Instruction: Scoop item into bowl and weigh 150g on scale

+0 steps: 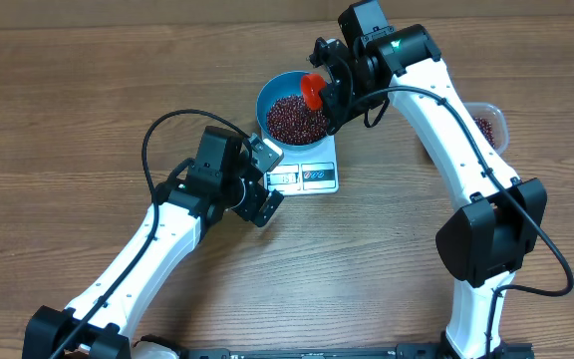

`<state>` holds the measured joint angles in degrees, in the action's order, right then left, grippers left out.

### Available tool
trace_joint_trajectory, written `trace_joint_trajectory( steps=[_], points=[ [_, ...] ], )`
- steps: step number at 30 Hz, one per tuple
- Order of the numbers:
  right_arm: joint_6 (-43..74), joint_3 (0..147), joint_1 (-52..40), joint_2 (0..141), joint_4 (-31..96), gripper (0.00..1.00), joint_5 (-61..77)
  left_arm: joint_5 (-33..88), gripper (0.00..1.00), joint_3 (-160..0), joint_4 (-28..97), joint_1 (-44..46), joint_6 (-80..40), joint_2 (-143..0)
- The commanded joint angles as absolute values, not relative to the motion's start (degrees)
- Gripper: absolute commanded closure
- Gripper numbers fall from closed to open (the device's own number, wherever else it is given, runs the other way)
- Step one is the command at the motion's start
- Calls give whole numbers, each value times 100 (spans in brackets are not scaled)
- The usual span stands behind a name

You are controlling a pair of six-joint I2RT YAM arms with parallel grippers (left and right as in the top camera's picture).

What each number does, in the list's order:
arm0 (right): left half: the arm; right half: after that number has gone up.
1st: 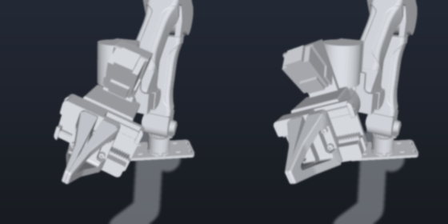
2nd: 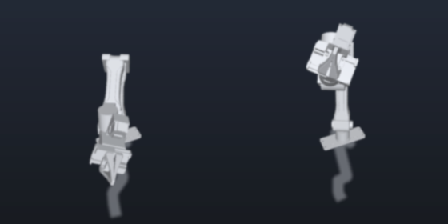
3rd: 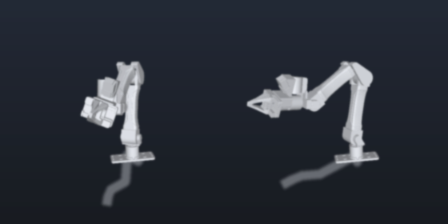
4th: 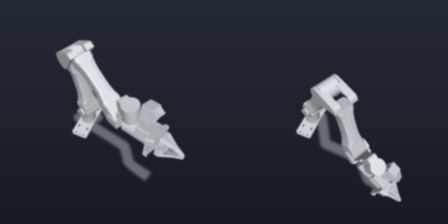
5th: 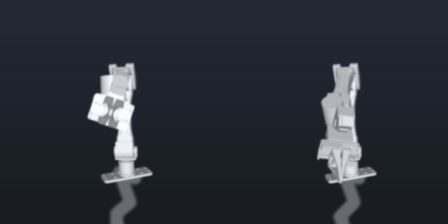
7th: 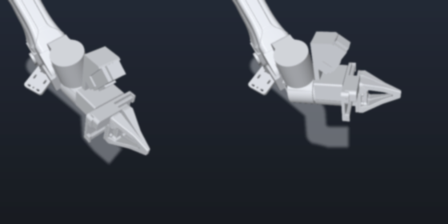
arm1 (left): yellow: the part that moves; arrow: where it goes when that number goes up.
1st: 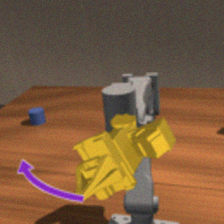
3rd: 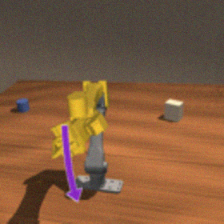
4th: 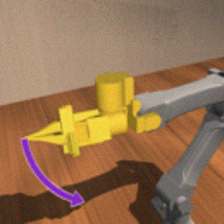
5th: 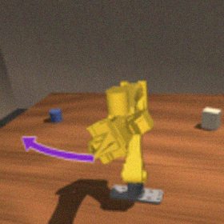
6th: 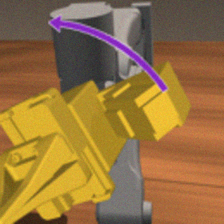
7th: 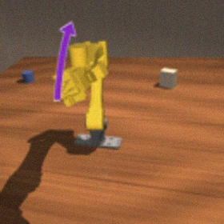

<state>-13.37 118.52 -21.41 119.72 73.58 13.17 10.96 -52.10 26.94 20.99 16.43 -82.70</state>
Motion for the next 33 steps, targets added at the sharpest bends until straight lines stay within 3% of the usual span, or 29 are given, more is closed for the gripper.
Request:
trace_joint_trajectory(
  steps=[1,13,33],
  points=[
    [-1361,12007,-2123,11701,7336,96,1356,1160,0,-5179,2674,2102,1608,-8315],
    [-1201,12001,-2615,12204,7137,96,-172,1160,0,-5179,2674,2102,1608,-8315],
    [-1208,11996,-2696,12903,6871,96,-316,1160,0,-5179,2674,2102,1608,-8315]
  ],
)
